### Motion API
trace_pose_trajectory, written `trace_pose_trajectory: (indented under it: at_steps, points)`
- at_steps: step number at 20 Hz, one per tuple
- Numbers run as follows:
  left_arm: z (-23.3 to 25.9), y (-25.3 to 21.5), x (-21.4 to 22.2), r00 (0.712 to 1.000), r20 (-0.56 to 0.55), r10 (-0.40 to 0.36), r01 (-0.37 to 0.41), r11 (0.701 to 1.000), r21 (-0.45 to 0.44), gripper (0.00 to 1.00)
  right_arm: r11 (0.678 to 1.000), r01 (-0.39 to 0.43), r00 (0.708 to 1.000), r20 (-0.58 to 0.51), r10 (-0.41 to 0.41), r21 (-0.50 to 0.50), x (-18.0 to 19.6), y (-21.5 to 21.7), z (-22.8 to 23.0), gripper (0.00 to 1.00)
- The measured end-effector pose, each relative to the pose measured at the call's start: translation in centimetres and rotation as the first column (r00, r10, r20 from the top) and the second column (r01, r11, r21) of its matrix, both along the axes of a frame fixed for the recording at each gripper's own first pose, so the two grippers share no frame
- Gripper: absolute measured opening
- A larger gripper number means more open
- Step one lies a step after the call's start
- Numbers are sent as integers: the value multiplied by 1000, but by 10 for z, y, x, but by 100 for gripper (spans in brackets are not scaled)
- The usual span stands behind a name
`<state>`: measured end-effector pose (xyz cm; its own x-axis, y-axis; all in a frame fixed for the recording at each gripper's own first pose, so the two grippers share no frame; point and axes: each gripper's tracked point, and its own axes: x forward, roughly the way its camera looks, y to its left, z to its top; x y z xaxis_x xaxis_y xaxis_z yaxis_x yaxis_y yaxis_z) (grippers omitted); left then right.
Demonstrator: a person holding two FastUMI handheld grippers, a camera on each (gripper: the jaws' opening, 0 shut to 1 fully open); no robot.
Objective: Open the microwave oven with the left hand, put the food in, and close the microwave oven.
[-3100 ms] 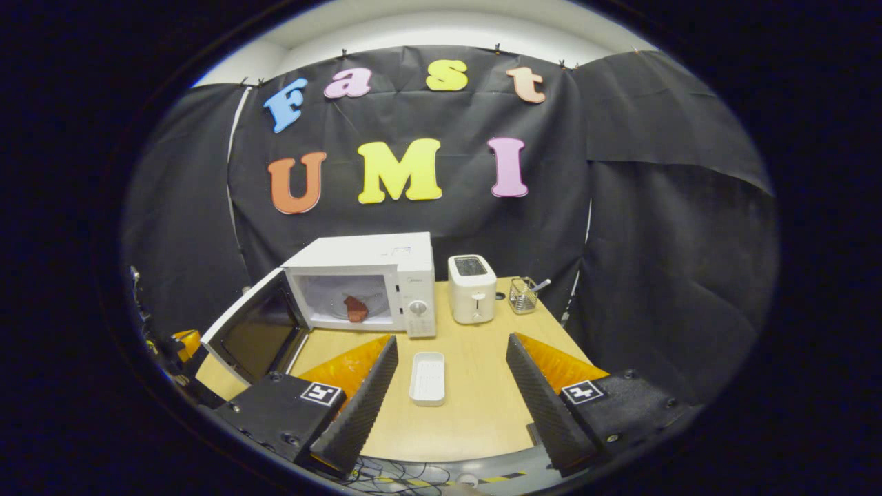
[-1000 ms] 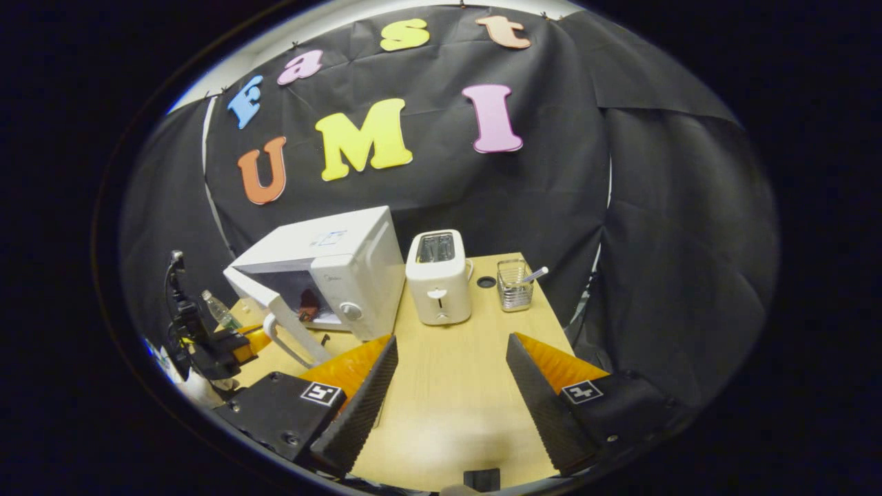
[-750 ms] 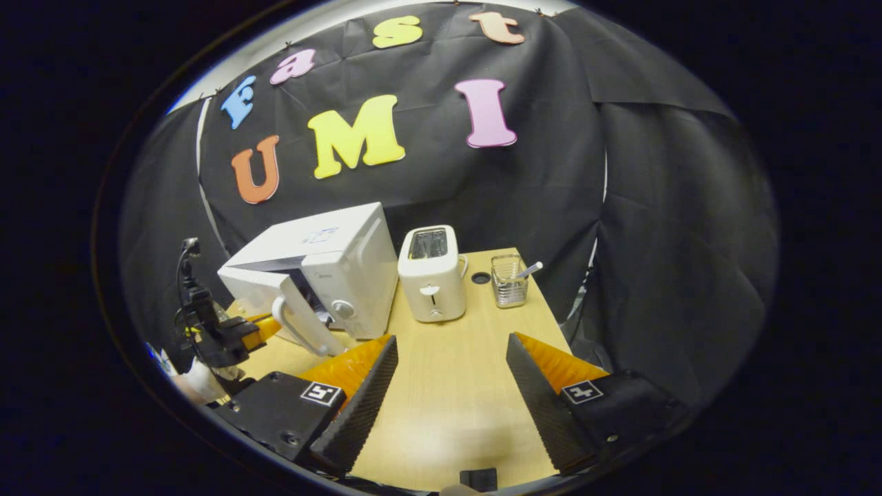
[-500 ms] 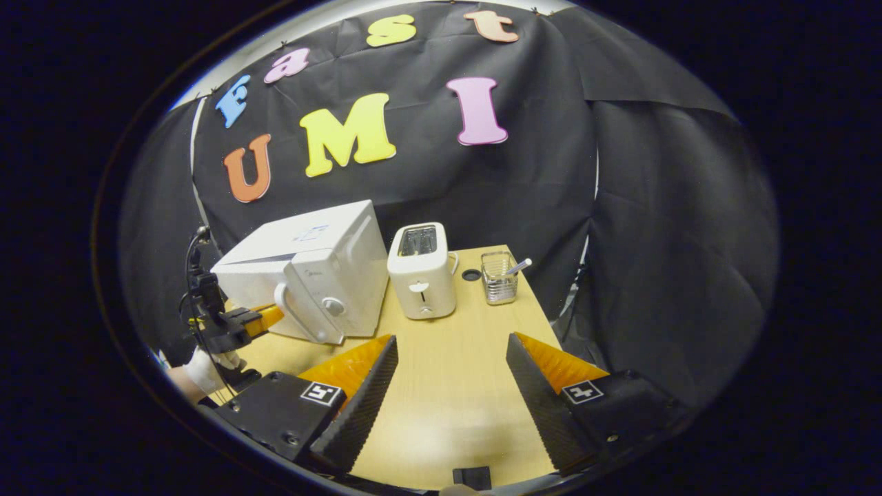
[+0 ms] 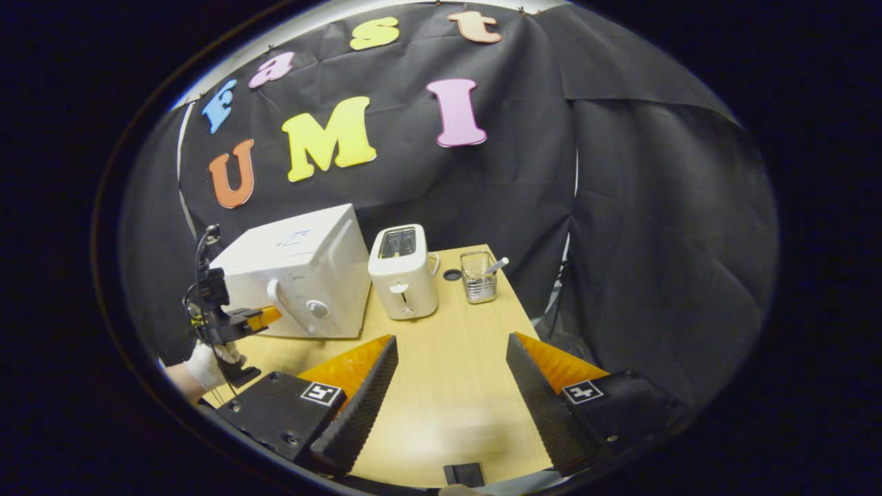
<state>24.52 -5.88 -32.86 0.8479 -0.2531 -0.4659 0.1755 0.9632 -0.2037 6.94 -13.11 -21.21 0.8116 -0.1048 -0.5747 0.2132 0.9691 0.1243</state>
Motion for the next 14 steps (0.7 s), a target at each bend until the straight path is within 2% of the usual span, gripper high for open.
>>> trace_pose_trajectory:
  at_steps: [2, 4, 6, 8, 9, 10, 12, 14]
  points:
    - [-4, 15, -4, 999, -21, 36, -35, 999, 26, 0, 1000, -7, 1000, 3, 7, 14, 1, 9, 3, 100]
    - [-7, 38, -15, 995, -23, 102, -100, 993, 64, 0, 1000, -13, 1000, 4, 13, 13, -2, 18, 4, 100]
    - [-11, 50, -34, 993, -33, 117, -114, 990, 82, 0, 1000, -22, 1000, 13, 22, 12, -4, 29, 8, 100]
    - [-18, 71, -53, 990, -29, 140, -135, 981, 136, 0, 1000, -27, 1000, 16, 27, 13, -9, 41, 8, 100]
    - [-23, 74, -63, 990, -43, 131, -124, 983, 132, 0, 1000, -27, 999, 18, 27, 15, -12, 48, 8, 100]
    - [-25, 71, -78, 991, -70, 113, -105, 989, 106, 11, 1000, -24, 1000, 20, 24, 10, -17, 53, 9, 100]
    - [-31, 76, -96, 991, -69, 110, -103, 990, 99, 97, 1000, -24, 1000, 9, 24, -7, -29, 66, 7, 100]
    - [-24, 84, -114, 994, -47, 100, -94, 988, 124, 94, 999, -30, 1000, -7, 29, -20, -41, 83, 5, 100]
